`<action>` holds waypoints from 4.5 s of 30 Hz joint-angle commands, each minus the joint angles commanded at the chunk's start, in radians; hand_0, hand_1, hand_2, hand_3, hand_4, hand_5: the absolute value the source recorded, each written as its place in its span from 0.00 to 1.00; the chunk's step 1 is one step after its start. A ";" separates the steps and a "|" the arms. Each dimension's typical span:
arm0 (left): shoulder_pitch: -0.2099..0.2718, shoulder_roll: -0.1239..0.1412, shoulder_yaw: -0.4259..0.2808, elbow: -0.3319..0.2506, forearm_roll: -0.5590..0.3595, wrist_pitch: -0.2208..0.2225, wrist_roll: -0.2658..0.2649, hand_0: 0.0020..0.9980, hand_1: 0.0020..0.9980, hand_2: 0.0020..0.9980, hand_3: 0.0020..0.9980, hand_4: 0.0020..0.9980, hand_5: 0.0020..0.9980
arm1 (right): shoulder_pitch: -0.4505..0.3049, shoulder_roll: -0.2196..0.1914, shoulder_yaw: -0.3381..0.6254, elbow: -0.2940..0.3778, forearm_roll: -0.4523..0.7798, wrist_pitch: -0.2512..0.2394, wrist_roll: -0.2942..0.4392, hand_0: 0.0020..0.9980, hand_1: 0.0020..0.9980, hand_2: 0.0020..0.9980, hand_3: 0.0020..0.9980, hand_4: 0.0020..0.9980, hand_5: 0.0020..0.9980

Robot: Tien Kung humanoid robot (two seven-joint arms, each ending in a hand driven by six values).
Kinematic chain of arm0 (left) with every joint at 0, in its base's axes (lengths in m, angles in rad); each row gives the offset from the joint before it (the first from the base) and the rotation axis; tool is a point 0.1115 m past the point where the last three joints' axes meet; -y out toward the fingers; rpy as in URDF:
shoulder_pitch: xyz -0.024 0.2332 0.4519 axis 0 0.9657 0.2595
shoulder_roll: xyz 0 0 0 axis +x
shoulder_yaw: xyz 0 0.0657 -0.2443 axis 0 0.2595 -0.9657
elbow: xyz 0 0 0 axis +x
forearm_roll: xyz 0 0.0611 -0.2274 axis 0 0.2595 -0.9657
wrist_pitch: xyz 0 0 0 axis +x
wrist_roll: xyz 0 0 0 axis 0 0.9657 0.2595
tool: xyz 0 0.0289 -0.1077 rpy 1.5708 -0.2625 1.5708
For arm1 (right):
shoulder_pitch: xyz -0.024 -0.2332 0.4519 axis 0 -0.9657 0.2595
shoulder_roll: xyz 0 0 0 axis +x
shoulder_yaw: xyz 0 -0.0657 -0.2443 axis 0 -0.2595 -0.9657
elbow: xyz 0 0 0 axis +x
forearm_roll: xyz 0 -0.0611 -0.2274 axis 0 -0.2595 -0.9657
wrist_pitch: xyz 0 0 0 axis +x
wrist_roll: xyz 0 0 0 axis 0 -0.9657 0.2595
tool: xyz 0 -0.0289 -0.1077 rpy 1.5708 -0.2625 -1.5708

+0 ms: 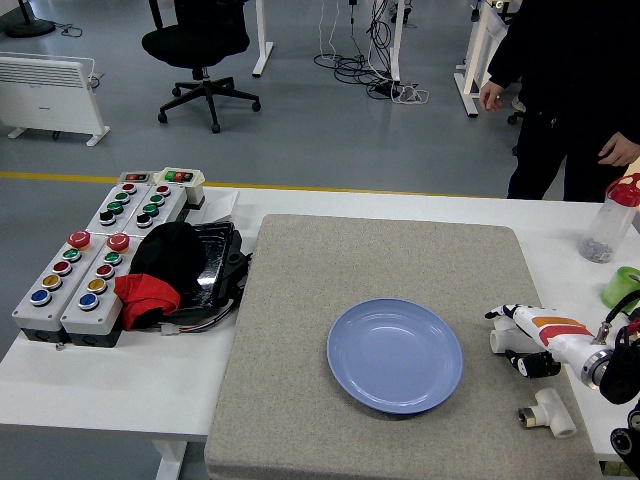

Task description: Pick pipe place plate twice

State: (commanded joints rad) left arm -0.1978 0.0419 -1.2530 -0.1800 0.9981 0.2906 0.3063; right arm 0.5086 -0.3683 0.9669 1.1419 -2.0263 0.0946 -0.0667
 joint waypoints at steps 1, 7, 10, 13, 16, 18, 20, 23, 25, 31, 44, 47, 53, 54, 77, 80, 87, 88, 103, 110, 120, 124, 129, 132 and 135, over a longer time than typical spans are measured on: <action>0.001 0.000 -0.001 0.000 0.001 0.000 0.000 0.71 0.75 0.72 0.66 0.40 1.00 | -0.001 0.000 -0.002 -0.003 0.001 -0.001 0.000 0.71 0.72 0.74 0.77 0.53 0.01; 0.009 -0.001 -0.008 0.000 0.018 -0.001 0.004 0.71 0.75 0.72 0.66 0.40 1.00 | -0.006 0.004 -0.017 -0.023 0.016 -0.018 0.000 0.54 0.60 0.63 0.72 0.47 0.00; 0.013 -0.001 -0.015 -0.001 0.031 -0.002 0.007 0.71 0.75 0.72 0.66 0.40 1.00 | -0.011 0.005 -0.021 -0.025 0.026 -0.035 0.000 0.48 0.55 0.60 0.68 0.43 0.00; 0.016 0.000 -0.018 -0.002 0.038 -0.002 0.009 0.71 0.75 0.72 0.66 0.40 1.00 | -0.016 0.004 -0.020 -0.021 0.036 -0.055 0.001 0.48 0.55 0.60 0.68 0.43 0.00; 0.020 0.001 -0.021 -0.003 0.046 -0.003 0.012 0.71 0.75 0.72 0.66 0.40 1.00 | -0.023 0.002 -0.008 -0.005 0.048 -0.081 0.008 0.42 0.52 0.58 0.64 0.41 0.00; 0.022 0.001 -0.023 -0.003 0.051 -0.004 0.013 0.71 0.75 0.72 0.66 0.40 1.00 | -0.025 0.000 -0.002 0.007 0.053 -0.093 0.012 0.42 0.52 0.58 0.64 0.41 0.00; 0.024 0.002 -0.027 -0.004 0.059 -0.004 0.015 0.71 0.75 0.72 0.66 0.40 1.00 | -0.028 -0.001 0.004 0.022 0.061 -0.103 0.016 0.42 0.52 0.58 0.64 0.41 0.00; 0.026 0.003 -0.030 -0.005 0.066 -0.006 0.017 0.71 0.75 0.72 0.66 0.40 1.00 | -0.031 -0.003 0.014 0.045 0.070 -0.113 0.020 0.41 0.51 0.57 0.63 0.40 0.00; 0.028 0.003 -0.030 -0.005 0.067 -0.006 0.018 0.71 0.75 0.72 0.66 0.40 1.00 | -0.033 -0.003 0.017 0.054 0.072 -0.117 0.022 0.41 0.51 0.57 0.63 0.40 0.00; 0.036 0.005 -0.025 -0.003 0.061 -0.007 0.014 0.71 0.75 0.72 0.66 0.40 1.00 | -0.041 0.000 0.022 0.112 0.105 -0.134 0.030 0.40 0.50 0.57 0.62 0.38 0.00; 0.030 0.005 -0.004 -0.001 0.017 -0.004 0.005 0.71 0.75 0.72 0.66 0.40 1.00 | 0.020 0.029 -0.087 0.251 0.183 -0.132 0.042 0.40 0.50 0.56 0.61 0.37 0.00; 0.027 0.005 -0.001 -0.001 0.010 -0.003 0.005 0.71 0.75 0.72 0.66 0.40 1.00 | 0.059 0.039 -0.153 0.248 0.197 -0.129 0.042 0.48 0.53 0.56 0.61 0.37 0.00; 0.024 0.004 0.005 -0.001 -0.001 -0.002 0.004 0.71 0.75 0.72 0.66 0.40 1.00 | 0.121 0.071 -0.278 0.197 0.206 -0.126 0.039 0.65 0.65 0.64 0.63 0.38 0.00; 0.024 0.004 0.005 -0.001 -0.002 -0.002 0.004 0.71 0.75 0.72 0.66 0.40 1.00 | 0.129 0.075 -0.299 0.187 0.204 -0.123 0.038 0.65 0.65 0.64 0.63 0.38 0.00; 0.005 0.004 0.014 0.000 -0.018 0.000 -0.001 0.71 0.75 0.72 0.66 0.40 1.00 | 0.163 0.126 -0.306 0.130 0.196 -0.049 0.013 0.99 0.95 1.00 1.00 0.73 0.23; 0.002 0.004 0.015 0.000 -0.019 0.000 -0.002 0.71 0.75 0.72 0.66 0.40 1.00 | 0.143 0.110 -0.250 0.158 0.209 -0.040 0.009 0.99 0.95 1.00 1.00 0.73 0.23; -0.002 0.007 0.016 0.000 -0.022 0.002 -0.005 0.71 0.75 0.72 0.66 0.40 1.00 | 0.069 0.019 -0.086 0.274 0.253 0.071 -0.033 0.97 0.93 1.00 1.00 0.75 0.25; -0.002 0.008 0.016 0.000 -0.023 0.003 -0.006 0.72 0.75 0.72 0.66 0.40 1.00 | 0.055 -0.001 -0.065 0.299 0.264 0.096 -0.039 0.96 0.93 1.00 1.00 0.75 0.26; -0.005 0.015 0.013 0.000 -0.012 0.006 -0.008 0.71 0.75 0.72 0.66 0.40 1.00 | -0.249 -0.226 0.127 0.540 0.231 0.215 -0.085 0.97 0.93 1.00 1.00 0.76 0.28; -0.009 0.017 0.014 0.000 -0.014 0.007 -0.009 0.72 0.75 0.72 0.66 0.40 1.00 | -0.335 -0.227 0.166 0.526 0.189 0.207 -0.096 0.96 0.93 1.00 1.00 0.75 0.27; -0.008 0.016 0.016 0.000 -0.016 0.006 -0.008 0.72 0.75 0.72 0.66 0.40 1.00 | -0.351 -0.196 0.191 0.454 0.148 0.183 -0.132 0.87 0.89 1.00 1.00 0.76 0.28; -0.008 0.015 0.014 0.000 -0.013 0.006 -0.006 0.72 0.75 0.72 0.66 0.40 1.00 | -0.347 -0.187 0.191 0.432 0.146 0.173 -0.144 0.87 0.89 1.00 1.00 0.76 0.28; -0.009 0.015 0.014 0.000 -0.014 0.005 -0.006 0.72 0.75 0.72 0.66 0.40 1.00 | -0.345 -0.185 0.187 0.425 0.137 0.188 -0.169 0.77 0.83 1.00 1.00 0.76 0.27; -0.009 0.014 0.013 0.000 -0.014 0.006 -0.006 0.72 0.75 0.72 0.66 0.40 1.00 | -0.345 -0.185 0.184 0.424 0.131 0.193 -0.167 0.66 0.71 0.97 0.93 0.75 0.27; -0.008 0.014 0.013 0.000 -0.013 0.006 -0.006 0.72 0.75 0.72 0.66 0.40 1.00 | -0.344 -0.185 0.178 0.424 0.119 0.168 -0.150 0.66 0.71 0.97 0.93 0.75 0.27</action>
State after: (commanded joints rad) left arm -0.2062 0.0561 -1.2398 -0.1800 0.9850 0.2963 0.3005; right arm 0.1641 -0.5528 1.1449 1.5664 -1.9073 0.2624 -0.2167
